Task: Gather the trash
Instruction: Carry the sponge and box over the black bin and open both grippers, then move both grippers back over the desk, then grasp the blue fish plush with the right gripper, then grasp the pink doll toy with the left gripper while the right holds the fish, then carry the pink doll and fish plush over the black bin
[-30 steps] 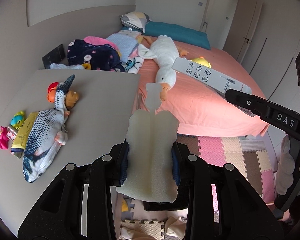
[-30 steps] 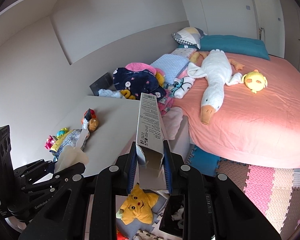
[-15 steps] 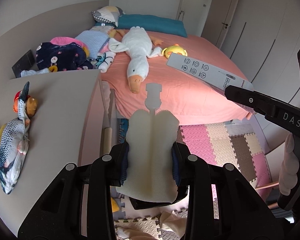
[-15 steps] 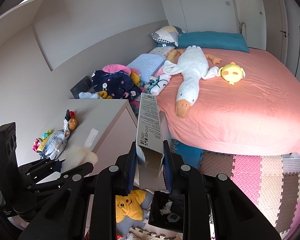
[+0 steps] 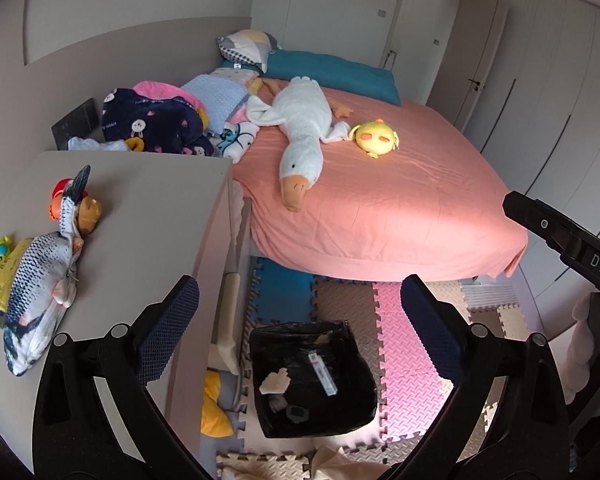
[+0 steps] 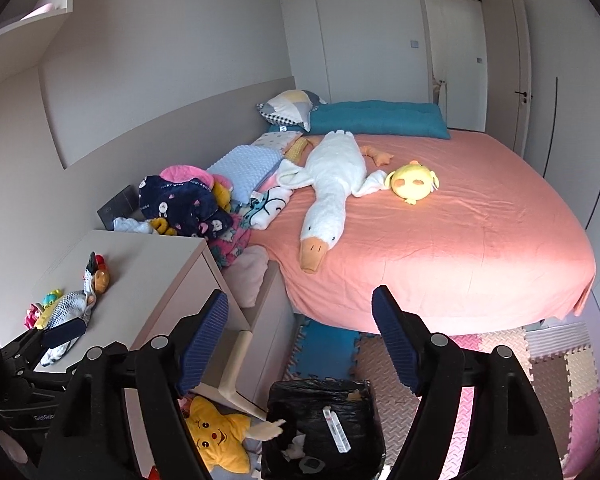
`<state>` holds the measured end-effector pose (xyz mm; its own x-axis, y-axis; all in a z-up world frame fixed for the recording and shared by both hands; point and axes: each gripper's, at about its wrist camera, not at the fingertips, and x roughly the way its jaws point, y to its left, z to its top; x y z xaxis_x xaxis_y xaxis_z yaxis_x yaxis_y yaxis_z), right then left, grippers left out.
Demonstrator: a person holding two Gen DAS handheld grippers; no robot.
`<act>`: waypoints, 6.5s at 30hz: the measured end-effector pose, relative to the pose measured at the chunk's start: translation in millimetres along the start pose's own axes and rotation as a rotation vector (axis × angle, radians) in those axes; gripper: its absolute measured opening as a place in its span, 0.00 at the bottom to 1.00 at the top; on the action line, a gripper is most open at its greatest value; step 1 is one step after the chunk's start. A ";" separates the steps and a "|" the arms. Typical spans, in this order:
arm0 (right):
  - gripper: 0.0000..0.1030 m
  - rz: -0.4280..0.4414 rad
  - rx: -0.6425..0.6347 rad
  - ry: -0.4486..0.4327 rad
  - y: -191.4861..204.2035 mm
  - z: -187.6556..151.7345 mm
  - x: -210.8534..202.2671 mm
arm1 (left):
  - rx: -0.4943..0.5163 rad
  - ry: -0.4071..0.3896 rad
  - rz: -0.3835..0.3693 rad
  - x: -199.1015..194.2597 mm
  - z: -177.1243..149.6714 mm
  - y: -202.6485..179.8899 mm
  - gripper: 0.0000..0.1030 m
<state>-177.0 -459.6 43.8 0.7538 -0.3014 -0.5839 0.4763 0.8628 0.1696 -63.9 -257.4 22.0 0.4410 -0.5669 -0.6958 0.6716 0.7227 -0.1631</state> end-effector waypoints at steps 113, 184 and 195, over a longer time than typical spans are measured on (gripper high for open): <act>0.39 0.507 -0.442 0.394 383.0 -74.4 169.9 | -0.491 0.008 0.539 -55.7 -59.5 402.3 0.94; 0.17 0.392 -0.231 0.167 181.9 -8.5 53.3 | -0.123 -0.030 0.279 -55.1 11.5 156.6 0.37; 0.17 0.290 -0.159 0.148 120.0 -10.8 39.3 | -0.033 -0.005 0.172 -32.3 17.5 98.7 0.37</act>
<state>-95.0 -363.5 32.6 0.7680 0.0176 -0.6402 0.1667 0.9597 0.2264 -1.4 -174.7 40.7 0.5508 -0.4352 -0.7122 0.5660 0.8219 -0.0645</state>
